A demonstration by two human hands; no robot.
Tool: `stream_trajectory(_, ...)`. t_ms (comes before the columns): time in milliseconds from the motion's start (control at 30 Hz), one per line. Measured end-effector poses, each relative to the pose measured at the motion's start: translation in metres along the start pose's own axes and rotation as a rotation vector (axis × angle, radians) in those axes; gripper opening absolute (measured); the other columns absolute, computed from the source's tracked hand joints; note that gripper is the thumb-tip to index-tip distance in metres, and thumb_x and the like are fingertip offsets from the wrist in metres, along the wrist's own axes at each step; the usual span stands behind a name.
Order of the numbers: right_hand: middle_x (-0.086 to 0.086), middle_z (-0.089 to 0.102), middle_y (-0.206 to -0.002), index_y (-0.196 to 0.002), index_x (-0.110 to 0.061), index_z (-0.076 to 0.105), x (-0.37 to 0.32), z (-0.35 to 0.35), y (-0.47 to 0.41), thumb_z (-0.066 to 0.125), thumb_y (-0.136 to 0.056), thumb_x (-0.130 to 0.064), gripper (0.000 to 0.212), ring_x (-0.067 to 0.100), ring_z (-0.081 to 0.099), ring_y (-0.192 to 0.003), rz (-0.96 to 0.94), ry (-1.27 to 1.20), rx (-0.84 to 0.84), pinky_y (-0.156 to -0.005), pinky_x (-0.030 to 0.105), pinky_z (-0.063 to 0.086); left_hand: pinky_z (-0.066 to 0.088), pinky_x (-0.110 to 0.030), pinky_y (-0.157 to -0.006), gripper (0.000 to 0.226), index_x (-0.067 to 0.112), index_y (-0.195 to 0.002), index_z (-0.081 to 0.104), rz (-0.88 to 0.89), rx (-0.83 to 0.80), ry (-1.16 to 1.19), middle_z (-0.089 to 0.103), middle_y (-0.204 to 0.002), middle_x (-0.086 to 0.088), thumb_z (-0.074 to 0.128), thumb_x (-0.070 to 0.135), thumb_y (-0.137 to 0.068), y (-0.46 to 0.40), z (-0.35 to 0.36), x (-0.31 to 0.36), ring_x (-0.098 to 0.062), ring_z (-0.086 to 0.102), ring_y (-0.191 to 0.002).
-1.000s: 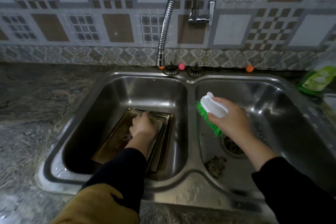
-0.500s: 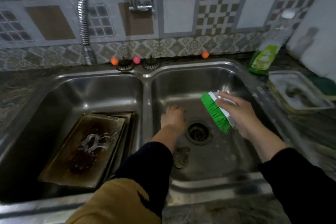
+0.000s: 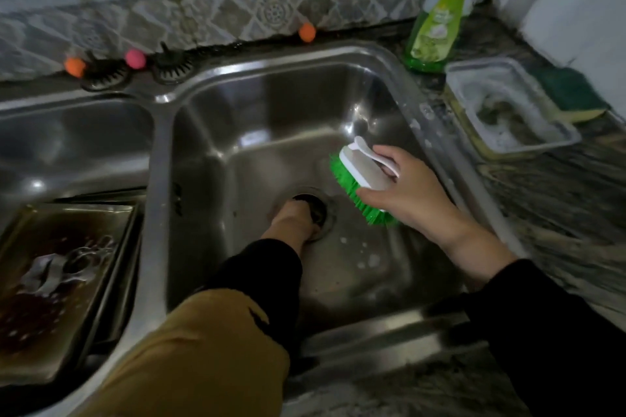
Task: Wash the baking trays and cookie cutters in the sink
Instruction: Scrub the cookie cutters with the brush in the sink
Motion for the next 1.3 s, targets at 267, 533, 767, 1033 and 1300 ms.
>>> stream_trajectory(267,-0.009,0.061,-0.118,-0.127,-0.028,0.054,-0.006,-0.010,0.004,0.079,-0.068,-0.023,0.064,0.011,0.060,-0.101,-0.054,0.054,0.052,-0.074,0.020,0.043,0.042,-0.032,-0.093,0.053,0.005,-0.127,0.055,0.023,0.019,0.027,0.055,-0.130,-0.017,0.066,0.039,-0.087,-0.001,0.003,-0.008,-0.031,0.054,-0.117)
stream_trajectory(533,0.000,0.061,-0.121,-0.129,-0.027,0.052,-0.045,-0.071,0.014,0.078,-0.070,-0.026,0.065,0.020,0.057,-0.106,-0.143,0.272,0.201,-0.077,0.025,0.039,0.044,-0.028,-0.096,0.044,0.010,-0.119,0.064,0.188,0.351,0.243,0.059,-0.123,-0.012,0.071,0.027,-0.079,0.037,-0.044,0.021,-0.027,0.055,-0.114)
stream_trajectory(767,0.017,0.058,-0.122,-0.130,-0.011,0.041,-0.053,-0.156,-0.002,0.076,-0.075,-0.030,0.068,0.036,0.056,-0.109,0.106,0.582,0.364,-0.080,0.038,0.045,0.035,-0.016,-0.090,0.049,0.016,-0.124,0.060,0.348,0.550,0.390,0.048,-0.125,-0.005,0.073,0.025,-0.078,0.068,-0.089,0.063,-0.020,0.053,-0.110)
stream_trajectory(1033,0.013,0.063,-0.119,-0.128,-0.017,0.054,-0.064,-0.159,-0.003,0.070,-0.080,-0.034,0.053,0.031,0.059,-0.107,0.129,0.639,0.310,-0.078,0.034,0.048,0.040,-0.018,-0.085,0.049,0.019,-0.122,0.062,0.437,0.605,0.411,0.051,-0.118,0.000,0.077,0.033,-0.077,0.095,-0.102,0.076,-0.013,0.053,-0.102)
stream_trajectory(1300,-0.004,0.063,-0.123,-0.131,-0.032,0.052,-0.088,-0.076,0.037,0.077,-0.072,-0.035,0.064,0.016,0.059,-0.110,-0.203,0.405,0.106,-0.081,0.027,0.047,0.038,-0.019,-0.069,0.033,0.019,-0.100,0.070,0.424,0.615,0.311,0.053,-0.094,0.002,0.079,0.034,-0.072,0.113,-0.113,0.072,-0.016,0.058,-0.082)
Point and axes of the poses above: each hand's wrist, its own y-axis away from the middle knuckle, its own z-axis out of the palm, x = y × z, the point moved 1 cm from there along -y, towards the middle knuckle
